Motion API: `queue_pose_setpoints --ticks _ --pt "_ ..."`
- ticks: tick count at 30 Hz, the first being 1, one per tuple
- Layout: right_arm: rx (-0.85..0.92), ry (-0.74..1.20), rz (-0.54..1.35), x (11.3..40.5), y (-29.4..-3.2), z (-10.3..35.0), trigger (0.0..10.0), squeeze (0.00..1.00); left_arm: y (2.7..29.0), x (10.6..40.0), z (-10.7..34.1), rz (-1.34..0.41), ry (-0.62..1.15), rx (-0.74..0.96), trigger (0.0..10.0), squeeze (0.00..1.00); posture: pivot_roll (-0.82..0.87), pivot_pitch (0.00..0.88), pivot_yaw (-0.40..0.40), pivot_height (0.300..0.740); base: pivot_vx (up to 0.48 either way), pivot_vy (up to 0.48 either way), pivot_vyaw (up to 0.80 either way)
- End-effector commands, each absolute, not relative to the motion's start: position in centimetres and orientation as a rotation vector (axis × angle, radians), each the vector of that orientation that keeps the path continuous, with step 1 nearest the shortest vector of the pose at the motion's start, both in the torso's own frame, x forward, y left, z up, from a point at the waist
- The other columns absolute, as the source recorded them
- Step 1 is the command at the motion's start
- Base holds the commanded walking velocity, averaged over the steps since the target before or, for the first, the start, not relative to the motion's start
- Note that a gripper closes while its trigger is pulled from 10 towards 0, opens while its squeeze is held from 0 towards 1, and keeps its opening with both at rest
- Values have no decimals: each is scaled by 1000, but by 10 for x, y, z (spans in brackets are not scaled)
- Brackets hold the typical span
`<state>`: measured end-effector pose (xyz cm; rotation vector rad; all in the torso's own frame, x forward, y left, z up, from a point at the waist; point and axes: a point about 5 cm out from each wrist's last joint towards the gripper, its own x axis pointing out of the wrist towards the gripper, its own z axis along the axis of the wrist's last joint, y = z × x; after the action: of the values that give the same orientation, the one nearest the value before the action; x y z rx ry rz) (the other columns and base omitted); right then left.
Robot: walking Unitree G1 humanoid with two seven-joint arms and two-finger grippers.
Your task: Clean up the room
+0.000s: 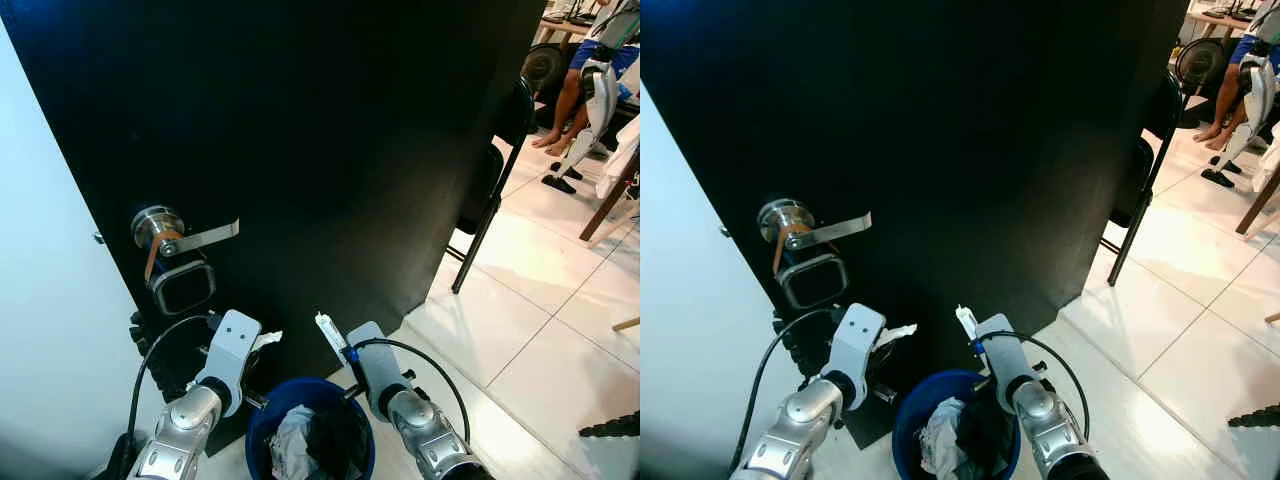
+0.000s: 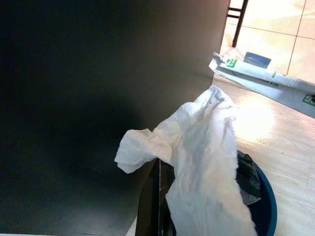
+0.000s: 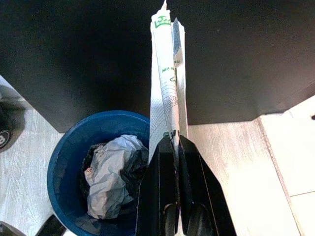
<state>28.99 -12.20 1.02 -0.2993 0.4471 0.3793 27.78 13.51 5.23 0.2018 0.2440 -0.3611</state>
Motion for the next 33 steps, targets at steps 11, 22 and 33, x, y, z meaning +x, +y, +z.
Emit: queue_pose_setpoints --ticks 11,22,33 --pt "-295 445 377 290 -121 9 10000 0 139 275 49 -383 254 245 10000 0 71 80 -25 643 0 0 0" --pt "-334 472 427 291 -116 8 10000 0 136 276 43 -454 244 331 10000 0 51 147 -50 643 0 0 0" --pt "-401 493 456 304 -108 14 10000 0 142 283 31 -526 250 443 10000 0 -26 309 -86 643 0 0 0"
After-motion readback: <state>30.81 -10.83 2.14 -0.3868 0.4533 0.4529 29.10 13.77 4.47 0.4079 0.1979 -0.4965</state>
